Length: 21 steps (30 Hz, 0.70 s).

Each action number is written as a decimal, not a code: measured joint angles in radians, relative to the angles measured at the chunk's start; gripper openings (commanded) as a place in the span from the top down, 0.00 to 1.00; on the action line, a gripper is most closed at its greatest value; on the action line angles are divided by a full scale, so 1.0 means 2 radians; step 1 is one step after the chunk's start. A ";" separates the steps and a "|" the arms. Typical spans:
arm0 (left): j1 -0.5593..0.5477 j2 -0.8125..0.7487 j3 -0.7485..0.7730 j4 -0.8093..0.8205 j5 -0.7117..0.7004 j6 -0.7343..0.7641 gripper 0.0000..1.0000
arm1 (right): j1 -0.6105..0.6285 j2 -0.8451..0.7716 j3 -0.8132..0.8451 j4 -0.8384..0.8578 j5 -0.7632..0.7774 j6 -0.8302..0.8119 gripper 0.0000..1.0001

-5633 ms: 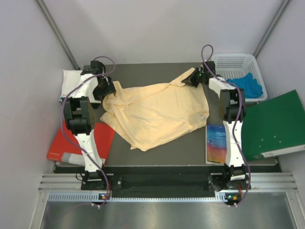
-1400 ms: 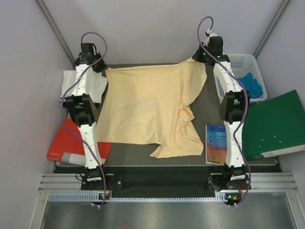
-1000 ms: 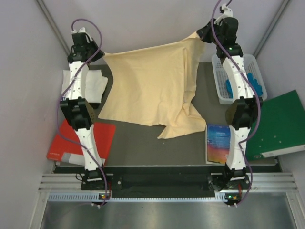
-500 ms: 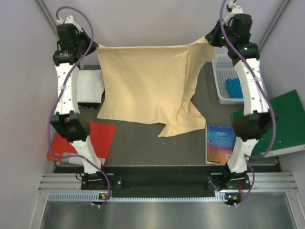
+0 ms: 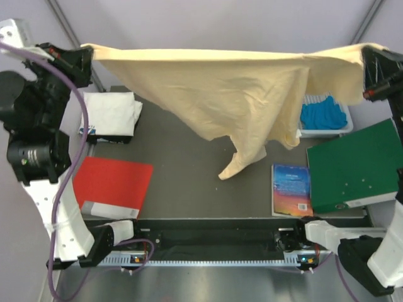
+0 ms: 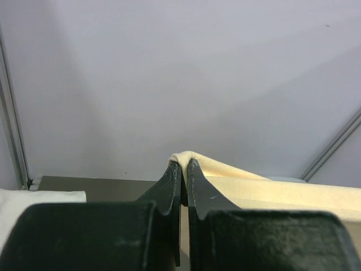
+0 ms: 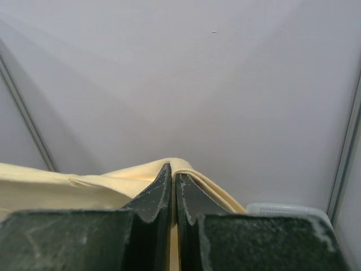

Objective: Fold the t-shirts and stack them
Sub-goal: Flatten out the tshirt

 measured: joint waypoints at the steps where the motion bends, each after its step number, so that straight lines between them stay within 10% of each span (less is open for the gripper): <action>1: 0.000 -0.018 0.000 -0.006 0.000 0.000 1.00 | 0.000 -0.013 0.001 -0.015 0.000 0.000 1.00; 14: 0.000 -0.056 0.033 -0.049 -0.012 0.000 1.00 | 0.000 -0.060 -0.039 -0.041 0.011 0.015 1.00; 21: 0.000 0.125 0.011 -0.045 -0.029 0.004 1.00 | 0.000 0.167 -0.015 0.037 -0.020 0.019 1.00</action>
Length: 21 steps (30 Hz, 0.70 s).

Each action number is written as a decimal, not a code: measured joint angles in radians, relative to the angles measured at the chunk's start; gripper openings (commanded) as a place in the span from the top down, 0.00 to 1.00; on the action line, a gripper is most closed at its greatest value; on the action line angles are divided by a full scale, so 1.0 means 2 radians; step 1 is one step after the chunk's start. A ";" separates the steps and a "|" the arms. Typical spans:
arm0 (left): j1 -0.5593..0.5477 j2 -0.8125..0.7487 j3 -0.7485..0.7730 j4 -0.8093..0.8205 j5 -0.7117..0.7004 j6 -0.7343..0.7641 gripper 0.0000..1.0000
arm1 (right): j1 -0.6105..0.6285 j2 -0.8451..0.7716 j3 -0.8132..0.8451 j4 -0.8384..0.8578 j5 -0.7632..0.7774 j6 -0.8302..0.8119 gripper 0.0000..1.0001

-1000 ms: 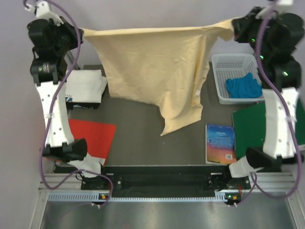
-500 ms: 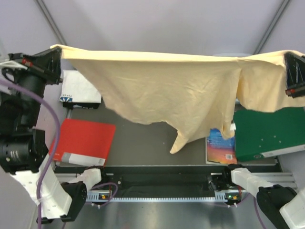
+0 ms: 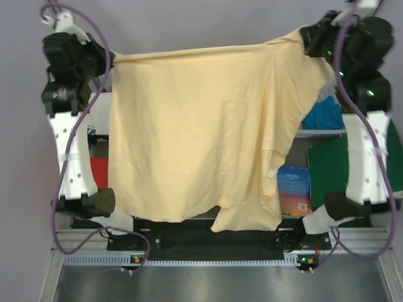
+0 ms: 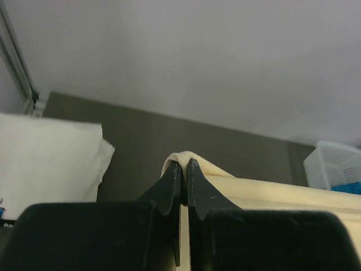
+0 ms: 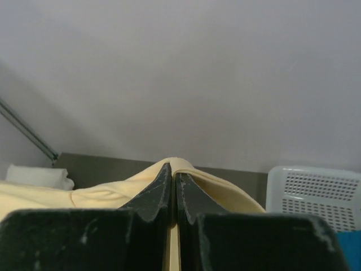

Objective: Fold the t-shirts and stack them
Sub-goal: Flatten out the tshirt, then fold the flattened tshirt in 1/3 of the way

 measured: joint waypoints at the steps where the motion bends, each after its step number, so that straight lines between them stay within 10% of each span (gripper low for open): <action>1: 0.000 0.037 -0.008 0.002 -0.001 0.000 1.00 | 0.000 0.053 0.021 0.006 -0.008 0.001 1.00; 11: 0.007 0.391 0.032 -0.009 -0.005 0.005 1.00 | -0.002 0.482 0.084 0.028 -0.062 0.031 1.00; 21: 0.009 0.476 0.086 0.026 -0.006 -0.010 1.00 | -0.002 0.498 0.074 0.100 -0.061 0.056 1.00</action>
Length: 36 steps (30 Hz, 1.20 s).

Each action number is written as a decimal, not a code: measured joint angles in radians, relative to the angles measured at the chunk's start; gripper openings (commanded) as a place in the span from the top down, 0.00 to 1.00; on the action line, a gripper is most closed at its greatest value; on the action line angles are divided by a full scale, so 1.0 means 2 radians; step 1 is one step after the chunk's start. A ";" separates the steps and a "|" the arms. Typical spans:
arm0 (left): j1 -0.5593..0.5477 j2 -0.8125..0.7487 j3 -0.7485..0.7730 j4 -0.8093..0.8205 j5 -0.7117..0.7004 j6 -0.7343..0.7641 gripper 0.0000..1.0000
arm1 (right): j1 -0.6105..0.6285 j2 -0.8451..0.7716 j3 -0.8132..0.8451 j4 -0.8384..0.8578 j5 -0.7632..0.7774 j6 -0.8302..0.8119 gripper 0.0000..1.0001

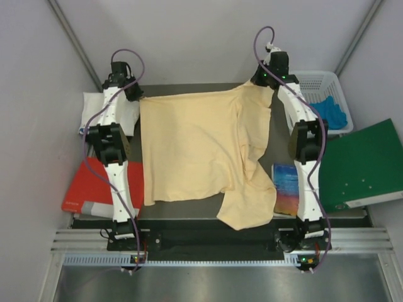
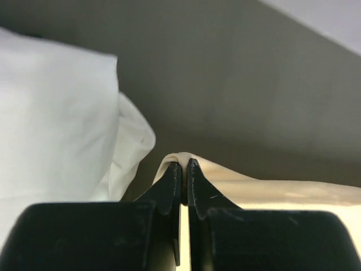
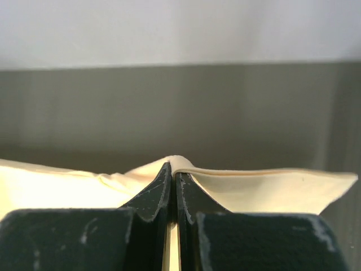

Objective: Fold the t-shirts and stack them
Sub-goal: Fold the flattened tshirt in 1/3 of the way

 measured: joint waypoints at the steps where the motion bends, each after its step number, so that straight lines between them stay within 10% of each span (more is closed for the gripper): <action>1: 0.000 -0.003 0.004 0.006 0.002 -0.001 1.00 | 0.000 -0.011 0.000 0.006 0.001 0.001 1.00; 11: -0.001 -0.072 0.009 0.017 0.007 -0.002 1.00 | 0.001 -0.107 -0.001 0.001 -0.006 0.006 1.00; 36: -0.009 -0.224 -0.261 -0.084 0.003 0.006 1.00 | 0.005 -0.217 -0.250 -0.170 -0.069 -0.018 1.00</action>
